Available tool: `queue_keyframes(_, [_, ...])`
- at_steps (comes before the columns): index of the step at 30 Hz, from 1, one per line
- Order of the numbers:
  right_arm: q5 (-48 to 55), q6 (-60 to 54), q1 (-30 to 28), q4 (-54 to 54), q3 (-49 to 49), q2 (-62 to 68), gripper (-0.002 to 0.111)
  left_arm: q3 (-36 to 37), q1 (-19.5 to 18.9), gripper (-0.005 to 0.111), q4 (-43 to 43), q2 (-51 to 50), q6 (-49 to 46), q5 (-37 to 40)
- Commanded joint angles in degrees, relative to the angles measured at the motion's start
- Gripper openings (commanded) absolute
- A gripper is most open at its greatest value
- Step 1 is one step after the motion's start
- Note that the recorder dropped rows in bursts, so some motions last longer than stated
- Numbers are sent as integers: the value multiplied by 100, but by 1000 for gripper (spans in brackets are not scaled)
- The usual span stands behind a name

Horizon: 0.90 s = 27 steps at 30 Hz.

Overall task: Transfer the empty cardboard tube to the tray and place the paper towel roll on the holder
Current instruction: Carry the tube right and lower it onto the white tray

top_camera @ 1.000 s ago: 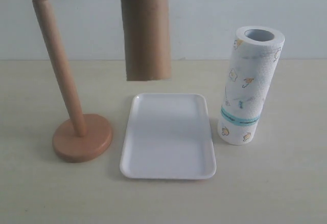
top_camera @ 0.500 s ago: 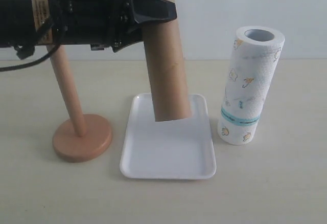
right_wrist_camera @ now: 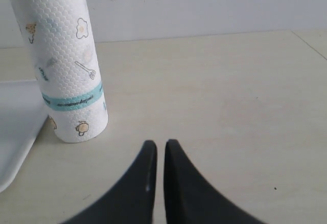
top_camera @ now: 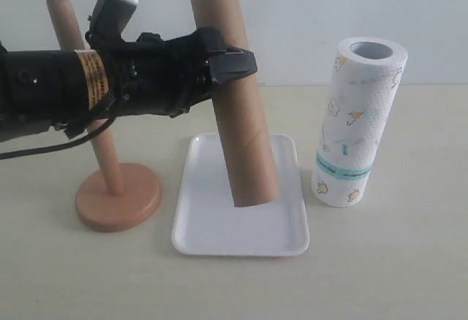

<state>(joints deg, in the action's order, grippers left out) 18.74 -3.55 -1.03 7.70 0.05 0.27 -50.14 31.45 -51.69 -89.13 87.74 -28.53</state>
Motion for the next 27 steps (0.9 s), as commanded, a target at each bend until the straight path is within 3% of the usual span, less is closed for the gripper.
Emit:
queue_keyframes(1, [-35,0,-13,-39,-5,-27,5,22,59,4,-30,-344,-44,55])
queue_keyframes(14, [-8,0,-13,-39,-5,-27,5,-343,59,4,-431,-1285,23,210])
queue_keyframes(22, [-8,0,-13,-39,-5,-27,5,-946,59,4,-2309,-1494,1725,693])
queue_keyframes(27, [-8,0,-13,-39,-5,-27,5,-1004,59,4,-2517,-1678,2181,745])
